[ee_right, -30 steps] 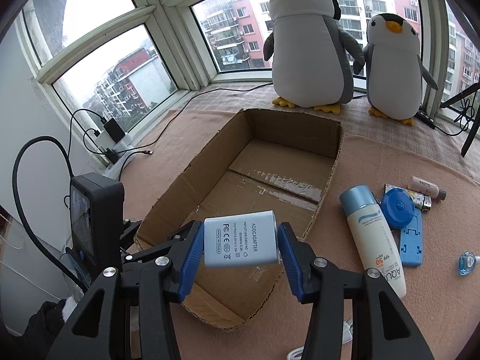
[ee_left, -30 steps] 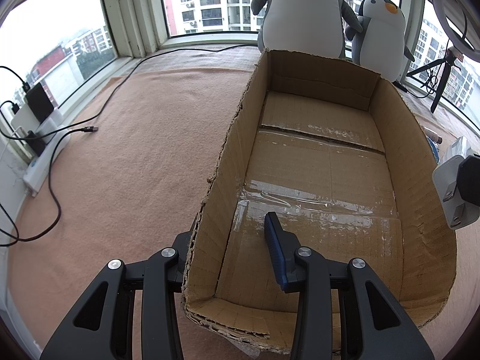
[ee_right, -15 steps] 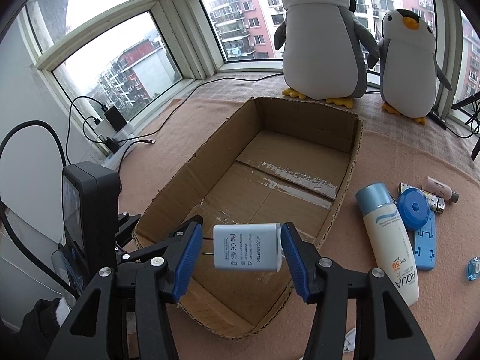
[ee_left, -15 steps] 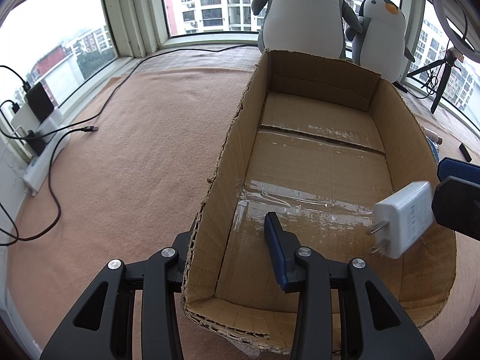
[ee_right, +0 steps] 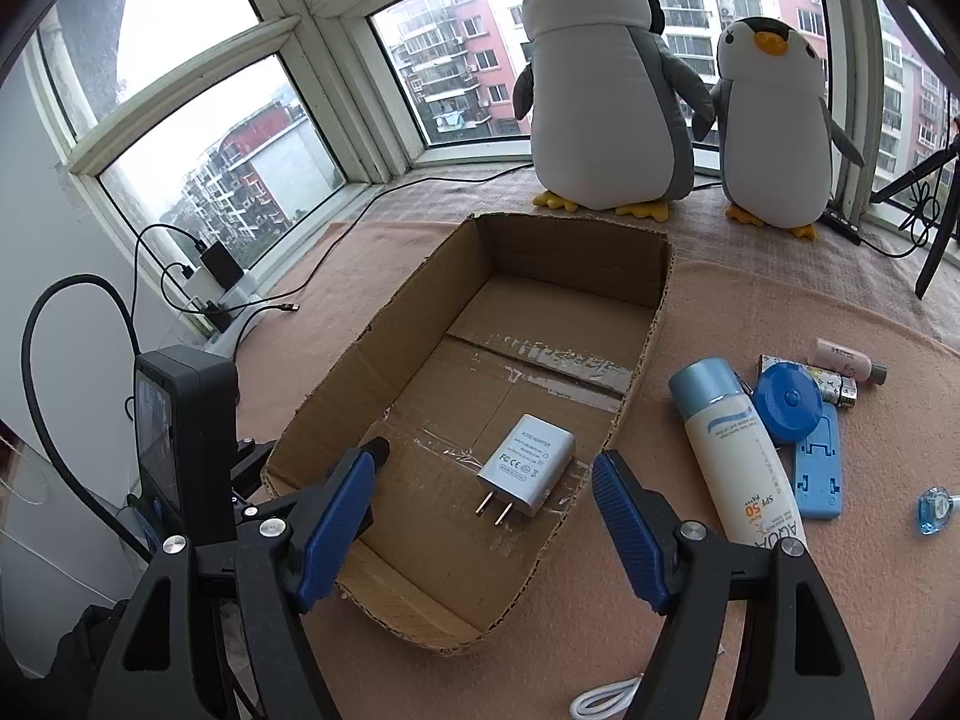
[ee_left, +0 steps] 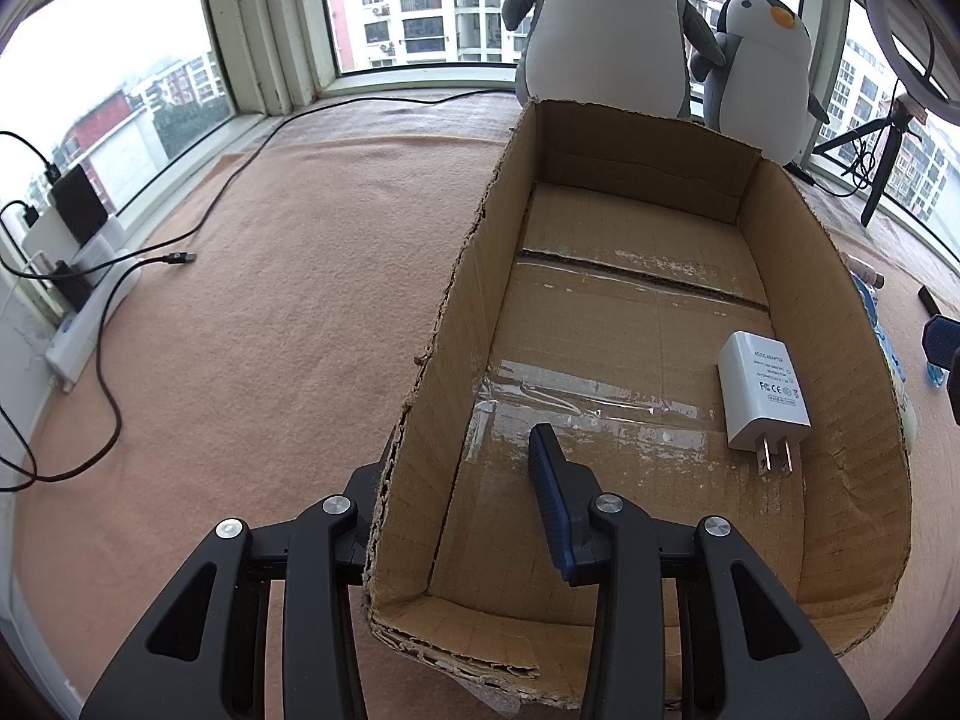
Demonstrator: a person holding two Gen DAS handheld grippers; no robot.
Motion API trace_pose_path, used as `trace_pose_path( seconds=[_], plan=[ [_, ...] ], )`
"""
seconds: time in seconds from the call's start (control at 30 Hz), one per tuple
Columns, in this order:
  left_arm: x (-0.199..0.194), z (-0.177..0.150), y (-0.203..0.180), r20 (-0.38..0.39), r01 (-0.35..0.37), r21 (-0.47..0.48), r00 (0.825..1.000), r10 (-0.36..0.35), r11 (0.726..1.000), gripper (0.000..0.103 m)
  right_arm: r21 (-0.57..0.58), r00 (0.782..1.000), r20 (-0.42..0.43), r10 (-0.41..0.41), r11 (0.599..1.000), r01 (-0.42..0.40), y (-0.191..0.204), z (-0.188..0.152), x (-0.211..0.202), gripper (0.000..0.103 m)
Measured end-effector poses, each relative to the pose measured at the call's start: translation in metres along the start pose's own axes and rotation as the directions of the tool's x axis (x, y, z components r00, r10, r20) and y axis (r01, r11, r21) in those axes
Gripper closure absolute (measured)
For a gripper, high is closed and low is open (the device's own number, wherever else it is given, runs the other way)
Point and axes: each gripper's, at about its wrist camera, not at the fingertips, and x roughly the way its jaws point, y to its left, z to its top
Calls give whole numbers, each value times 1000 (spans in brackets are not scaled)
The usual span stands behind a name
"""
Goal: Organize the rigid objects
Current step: 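Move the right gripper to the AQUA sunscreen bottle and grasp it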
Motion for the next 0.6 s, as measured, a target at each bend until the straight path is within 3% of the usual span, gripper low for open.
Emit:
trace_pose_path(
  seconds=[0.33, 0.6],
  plan=[
    [0, 0, 0, 0, 0, 0, 1000, 0, 1000, 65, 82, 998, 21, -54, 995, 52, -55, -17, -28, 31],
    [0, 0, 0, 0, 1, 0, 1000, -1, 1000, 65, 61, 992, 9, -122, 991, 122, -86, -16, -23, 31]
  ],
)
